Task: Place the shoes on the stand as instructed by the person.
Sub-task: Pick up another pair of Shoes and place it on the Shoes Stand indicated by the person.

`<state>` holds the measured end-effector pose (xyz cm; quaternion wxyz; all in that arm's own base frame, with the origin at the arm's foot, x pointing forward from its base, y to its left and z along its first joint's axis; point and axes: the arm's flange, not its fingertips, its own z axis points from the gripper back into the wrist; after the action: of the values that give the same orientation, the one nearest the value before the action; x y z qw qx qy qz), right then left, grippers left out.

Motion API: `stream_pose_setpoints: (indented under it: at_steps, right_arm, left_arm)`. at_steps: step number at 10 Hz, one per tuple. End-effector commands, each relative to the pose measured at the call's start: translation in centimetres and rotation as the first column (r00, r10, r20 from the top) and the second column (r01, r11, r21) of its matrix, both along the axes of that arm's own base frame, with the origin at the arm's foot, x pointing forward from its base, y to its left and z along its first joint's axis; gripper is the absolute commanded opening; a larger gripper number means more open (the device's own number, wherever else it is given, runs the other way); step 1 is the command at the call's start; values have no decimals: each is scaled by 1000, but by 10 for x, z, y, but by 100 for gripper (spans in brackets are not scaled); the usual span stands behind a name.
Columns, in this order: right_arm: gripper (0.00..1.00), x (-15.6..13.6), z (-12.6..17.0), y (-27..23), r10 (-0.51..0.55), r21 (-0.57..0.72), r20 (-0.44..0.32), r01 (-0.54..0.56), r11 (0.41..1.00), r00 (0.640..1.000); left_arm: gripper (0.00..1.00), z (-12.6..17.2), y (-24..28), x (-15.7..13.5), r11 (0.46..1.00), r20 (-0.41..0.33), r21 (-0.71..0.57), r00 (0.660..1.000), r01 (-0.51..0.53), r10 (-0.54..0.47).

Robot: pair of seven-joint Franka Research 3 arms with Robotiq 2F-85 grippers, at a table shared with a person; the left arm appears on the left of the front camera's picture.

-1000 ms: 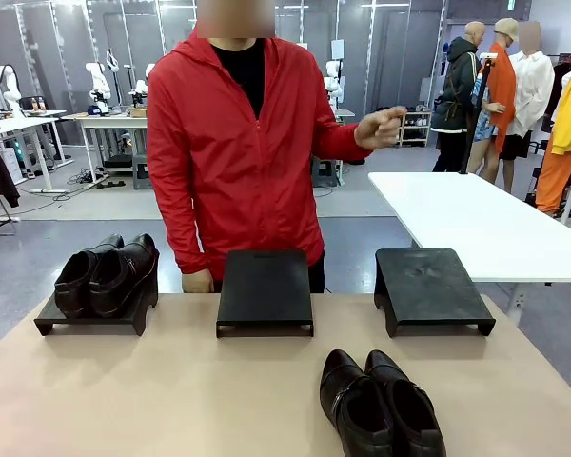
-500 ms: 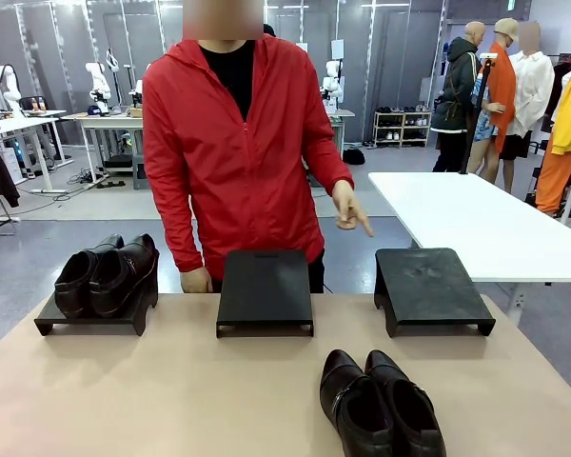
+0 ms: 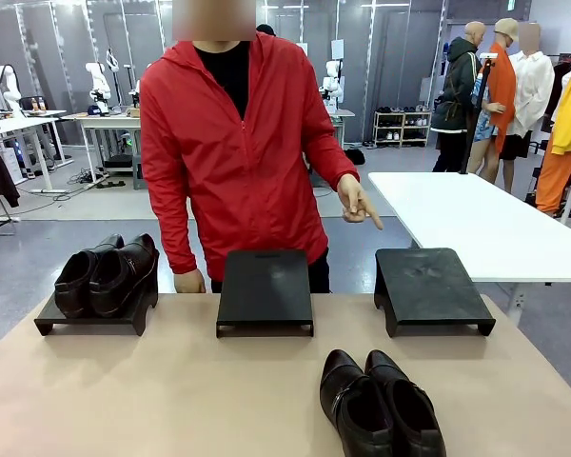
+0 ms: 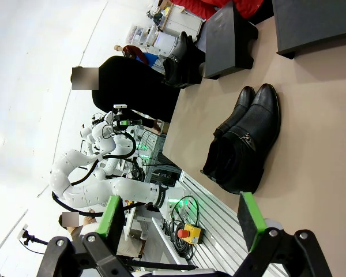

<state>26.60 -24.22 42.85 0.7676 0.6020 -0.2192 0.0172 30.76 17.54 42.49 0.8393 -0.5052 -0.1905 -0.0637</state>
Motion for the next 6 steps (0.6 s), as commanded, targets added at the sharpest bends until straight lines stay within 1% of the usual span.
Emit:
stream_pose_setpoints:
  at_steps: [1,2,3,5,6]
  right_arm:
    - [100,0,2,-1,-2,9,22,1,1000,1000]
    - [100,0,0,0,0,0,0,0,1000,1000]
    - [100,-2,11,13,27,-84,-2,-27,996,1000]
    - [100,-2,41,65,97,-258,-30,-101,961,995]
    - [100,-1,54,96,142,-337,-44,-149,930,989]
  left_arm:
    - [100,-1,-1,-5,1000,9,2,1000,19,-19]
    - [100,-1,-1,-5,1000,9,2,1000,19,-19]
    - [100,-1,-1,-5,1000,9,2,1000,19,-19]
    - [100,-1,-1,-5,1000,9,2,1000,19,-19]
    - [100,-1,-1,-5,1000,9,2,1000,19,-19]
